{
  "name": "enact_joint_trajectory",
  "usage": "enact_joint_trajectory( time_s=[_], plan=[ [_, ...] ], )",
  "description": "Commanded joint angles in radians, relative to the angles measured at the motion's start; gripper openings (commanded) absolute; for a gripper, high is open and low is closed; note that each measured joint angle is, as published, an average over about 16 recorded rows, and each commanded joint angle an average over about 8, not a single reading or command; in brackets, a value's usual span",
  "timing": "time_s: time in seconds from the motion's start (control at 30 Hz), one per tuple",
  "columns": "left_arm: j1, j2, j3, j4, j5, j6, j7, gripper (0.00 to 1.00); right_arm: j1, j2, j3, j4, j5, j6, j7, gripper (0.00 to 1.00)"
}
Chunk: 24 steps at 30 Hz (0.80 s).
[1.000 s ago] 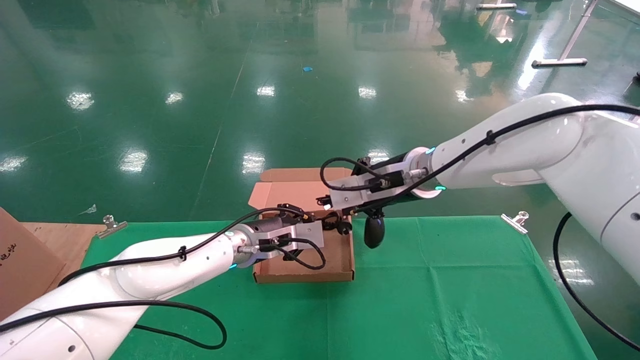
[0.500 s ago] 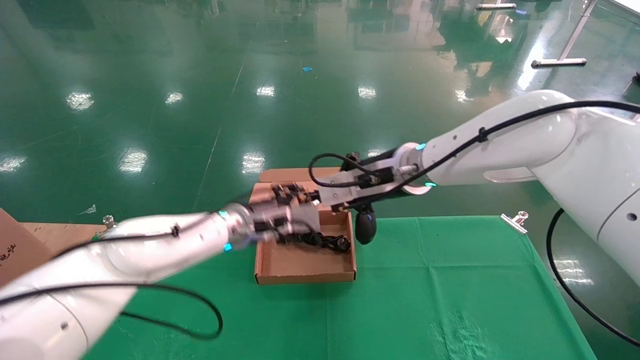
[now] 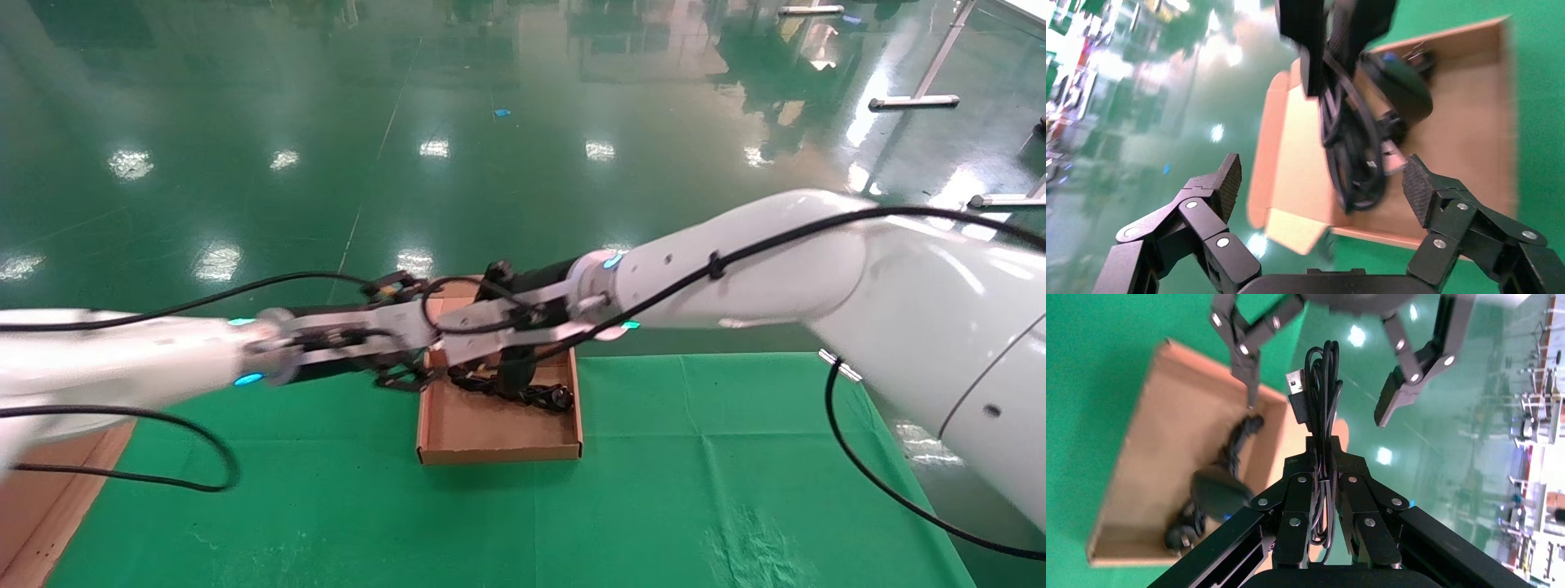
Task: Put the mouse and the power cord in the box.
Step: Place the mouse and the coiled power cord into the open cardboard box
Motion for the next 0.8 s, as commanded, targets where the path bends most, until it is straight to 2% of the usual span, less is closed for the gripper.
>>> enact_joint_trajectory(
  time_s=[0.03, 0.27, 0.5, 0.53, 0.77, 0.8],
  plan=[
    [0.009, -0.051, -0.029, -0.006, -0.043, 0.074, 0.048, 1.00, -0.005, -0.001, -0.017, 0.028, 0.002, 0.016, 0.017, 0.00],
    [0.033, -0.121, -0.079, 0.092, -0.114, 0.182, 0.154, 1.00, -0.042, 0.002, -0.077, 0.081, -0.006, 0.020, 0.073, 0.00],
    [0.043, -0.109, -0.090, 0.178, -0.126, 0.192, 0.226, 1.00, -0.067, 0.005, -0.117, 0.070, -0.035, 0.031, 0.113, 0.00],
    [0.044, -0.103, -0.090, 0.189, -0.125, 0.191, 0.233, 1.00, -0.069, 0.005, -0.121, 0.066, -0.040, 0.035, 0.117, 0.05],
    [0.039, -0.057, -0.082, 0.264, -0.112, 0.167, 0.274, 1.00, -0.087, 0.006, -0.125, 0.043, -0.052, 0.071, 0.144, 0.93],
    [0.039, -0.051, -0.081, 0.273, -0.110, 0.163, 0.278, 1.00, -0.090, 0.006, -0.124, 0.043, -0.051, 0.075, 0.147, 1.00]
  ],
)
